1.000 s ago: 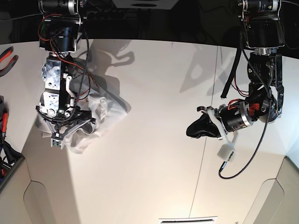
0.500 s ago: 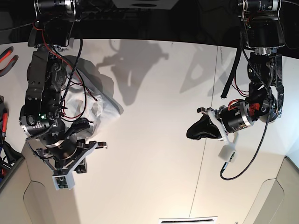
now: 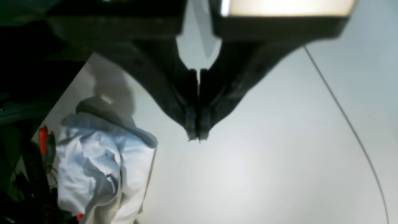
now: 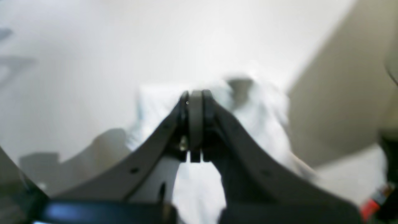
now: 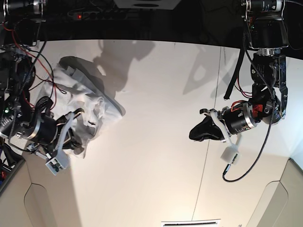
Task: Layout the t-shirt on the table in an organized manner, then fold the t-shirt properly
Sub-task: 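Carry the bundle with the right gripper to the table corner, then lower the bundle onto the table and press it flat with the right gripper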
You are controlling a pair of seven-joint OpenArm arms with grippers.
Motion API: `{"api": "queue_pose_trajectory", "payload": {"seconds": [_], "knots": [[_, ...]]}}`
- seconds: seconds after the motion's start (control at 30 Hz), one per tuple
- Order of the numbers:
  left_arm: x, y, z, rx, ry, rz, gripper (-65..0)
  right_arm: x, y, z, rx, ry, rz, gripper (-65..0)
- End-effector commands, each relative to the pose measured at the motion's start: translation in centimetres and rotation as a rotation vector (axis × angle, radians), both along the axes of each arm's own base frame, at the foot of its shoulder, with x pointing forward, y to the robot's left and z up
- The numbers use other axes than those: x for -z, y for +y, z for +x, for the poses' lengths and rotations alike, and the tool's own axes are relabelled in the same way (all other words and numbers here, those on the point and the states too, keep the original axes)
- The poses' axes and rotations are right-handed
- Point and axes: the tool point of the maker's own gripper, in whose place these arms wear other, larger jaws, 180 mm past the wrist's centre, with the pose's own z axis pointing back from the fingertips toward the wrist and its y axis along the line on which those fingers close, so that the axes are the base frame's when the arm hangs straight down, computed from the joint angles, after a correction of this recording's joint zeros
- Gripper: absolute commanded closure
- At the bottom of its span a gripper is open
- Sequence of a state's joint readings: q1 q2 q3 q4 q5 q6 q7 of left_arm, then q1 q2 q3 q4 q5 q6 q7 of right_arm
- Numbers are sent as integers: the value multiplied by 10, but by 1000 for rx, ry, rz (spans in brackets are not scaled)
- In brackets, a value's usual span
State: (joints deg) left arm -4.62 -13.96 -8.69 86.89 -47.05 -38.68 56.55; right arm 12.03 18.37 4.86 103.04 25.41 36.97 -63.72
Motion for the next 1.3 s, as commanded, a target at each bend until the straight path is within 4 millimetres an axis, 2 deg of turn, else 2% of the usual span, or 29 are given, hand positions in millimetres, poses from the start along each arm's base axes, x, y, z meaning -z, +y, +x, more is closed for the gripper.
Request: {"api": "queue_pose_trajectory", "payload": {"seconds": [0.0,0.1,0.2,0.4,0.57,0.67,0.77,0.93,1.0,1.1,1.27], "knots": [[-18,-1,9,7,-63,-22,0,-15,-5,6,-21,-44,7,0],[-18,-1,9,7,-63,-22,0,-10,-18,2,-46,-8,12,0],[-18,-1,9,6,-64,-22,0,7,-27,-5,-70,57,-22,0],[-19,-1,9,7,-64,-26,0,65,-31,-29,-159,234,-142,0],[-18,-1,9,6,-63,-25,0,119,-52,-27,-147,295,-263,0],[-18,-1,8,6,-61,-26,0,146,-71,-26,-70,347,-299,0],[-18,-1,8,7,-62,-25,0,170,-85,-33,59,428,-290,0],[-18,-1,8,7,-62,-26,0,190,-107,-36,457,438,-256,0],[-18,-1,8,7,-62,-26,0,193,-104,-38,570,436,-206,0],[-18,-1,8,7,-62,-26,0,198,-88,-42,684,456,-93,0],[-18,-1,8,7,-61,-26,0,196,-58,-44,756,448,53,0]]}}
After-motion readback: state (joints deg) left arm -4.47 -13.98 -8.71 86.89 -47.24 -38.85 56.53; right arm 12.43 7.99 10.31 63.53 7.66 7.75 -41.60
